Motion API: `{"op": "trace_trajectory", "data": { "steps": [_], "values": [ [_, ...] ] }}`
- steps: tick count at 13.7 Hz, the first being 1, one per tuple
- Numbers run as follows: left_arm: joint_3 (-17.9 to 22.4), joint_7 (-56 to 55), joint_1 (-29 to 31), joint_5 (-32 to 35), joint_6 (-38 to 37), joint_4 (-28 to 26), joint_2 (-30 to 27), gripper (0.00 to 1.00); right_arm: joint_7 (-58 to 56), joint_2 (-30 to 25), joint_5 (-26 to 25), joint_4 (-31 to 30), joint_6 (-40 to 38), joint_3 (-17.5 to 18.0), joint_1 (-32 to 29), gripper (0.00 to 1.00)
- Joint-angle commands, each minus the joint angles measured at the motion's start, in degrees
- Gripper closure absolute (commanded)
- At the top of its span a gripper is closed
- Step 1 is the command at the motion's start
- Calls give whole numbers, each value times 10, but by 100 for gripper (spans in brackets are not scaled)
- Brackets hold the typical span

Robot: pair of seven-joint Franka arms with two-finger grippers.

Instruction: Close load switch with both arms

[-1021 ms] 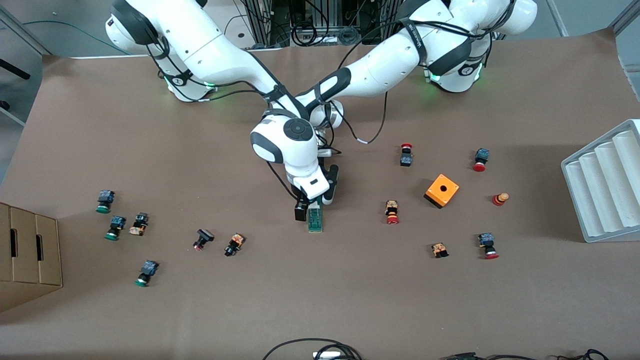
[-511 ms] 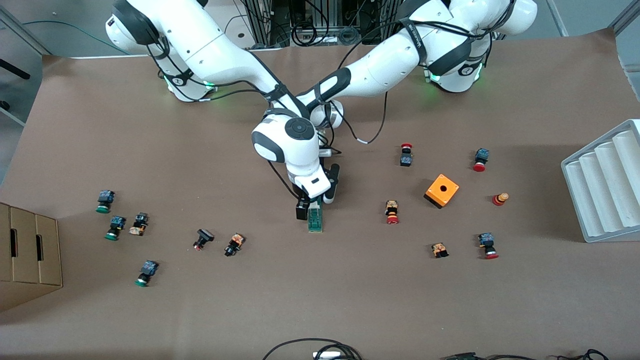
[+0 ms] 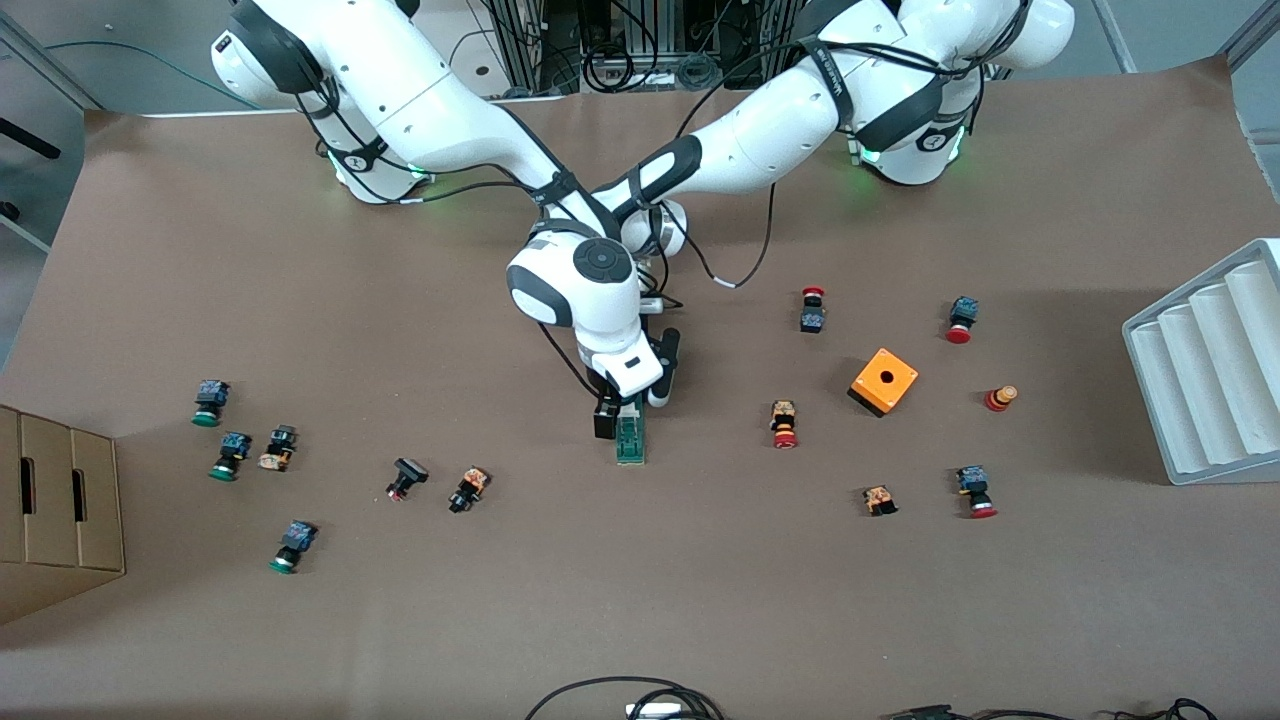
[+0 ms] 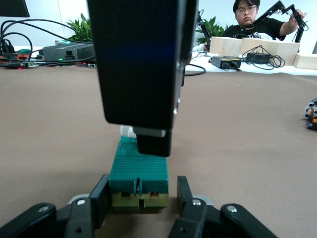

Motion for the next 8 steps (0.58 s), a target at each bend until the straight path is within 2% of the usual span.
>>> {"op": "trace_trajectory", "data": {
  "steps": [1,8],
  "values": [
    [4,-10,-9,5,-9,13,15,39,29,17,-12,19,12,-3,7,0],
    [4,-10,-9,5,-9,12,15,39,29,22,-12,23,17,-3,7,0]
  ]
}}
